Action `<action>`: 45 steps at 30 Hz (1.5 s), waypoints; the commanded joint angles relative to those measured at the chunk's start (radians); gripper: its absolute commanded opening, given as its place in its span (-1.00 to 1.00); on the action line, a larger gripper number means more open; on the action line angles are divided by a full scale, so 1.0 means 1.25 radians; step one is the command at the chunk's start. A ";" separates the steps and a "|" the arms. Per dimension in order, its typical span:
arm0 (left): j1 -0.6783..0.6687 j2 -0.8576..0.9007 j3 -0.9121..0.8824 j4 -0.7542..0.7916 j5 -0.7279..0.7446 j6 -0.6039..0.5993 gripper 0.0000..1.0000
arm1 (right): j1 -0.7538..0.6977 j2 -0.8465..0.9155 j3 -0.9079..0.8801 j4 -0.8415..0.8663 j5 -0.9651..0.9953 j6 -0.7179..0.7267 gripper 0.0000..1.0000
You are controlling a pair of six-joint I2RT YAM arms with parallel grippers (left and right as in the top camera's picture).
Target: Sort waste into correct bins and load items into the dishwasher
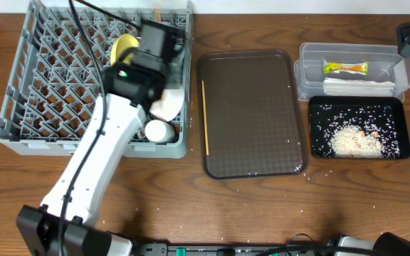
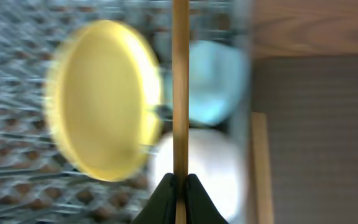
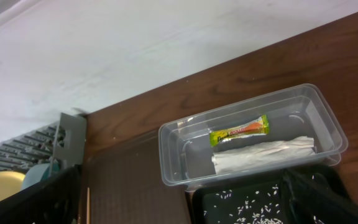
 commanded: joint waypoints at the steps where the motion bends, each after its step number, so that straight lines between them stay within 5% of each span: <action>1: 0.064 0.042 -0.021 0.013 -0.073 0.099 -0.85 | -0.008 0.002 0.001 -0.002 -0.005 0.008 0.99; 9: 0.136 0.141 -0.023 0.028 -0.072 0.122 -0.80 | -0.008 0.002 0.001 -0.002 -0.005 0.008 0.98; 11: 0.136 0.157 -0.023 0.025 -0.072 0.122 -0.18 | -0.008 0.002 0.001 -0.002 -0.005 0.008 0.98; 13: 0.133 0.162 -0.023 0.023 -0.070 0.118 0.12 | -0.008 0.002 0.001 -0.002 -0.005 0.008 0.98; 22: 0.083 0.102 -0.023 0.017 -0.056 0.090 0.15 | -0.008 0.002 0.001 -0.002 -0.005 0.008 0.99; 28: -0.009 0.068 -0.023 -0.013 0.136 -0.091 0.07 | -0.008 0.002 0.001 -0.002 -0.005 0.008 0.98; 34: -0.139 0.136 -0.025 0.018 0.138 -0.224 0.07 | -0.008 0.002 0.001 -0.002 -0.005 0.008 0.99; 45: -0.230 0.317 -0.025 0.111 0.116 -0.265 0.08 | -0.008 0.002 0.001 -0.002 -0.005 0.008 0.98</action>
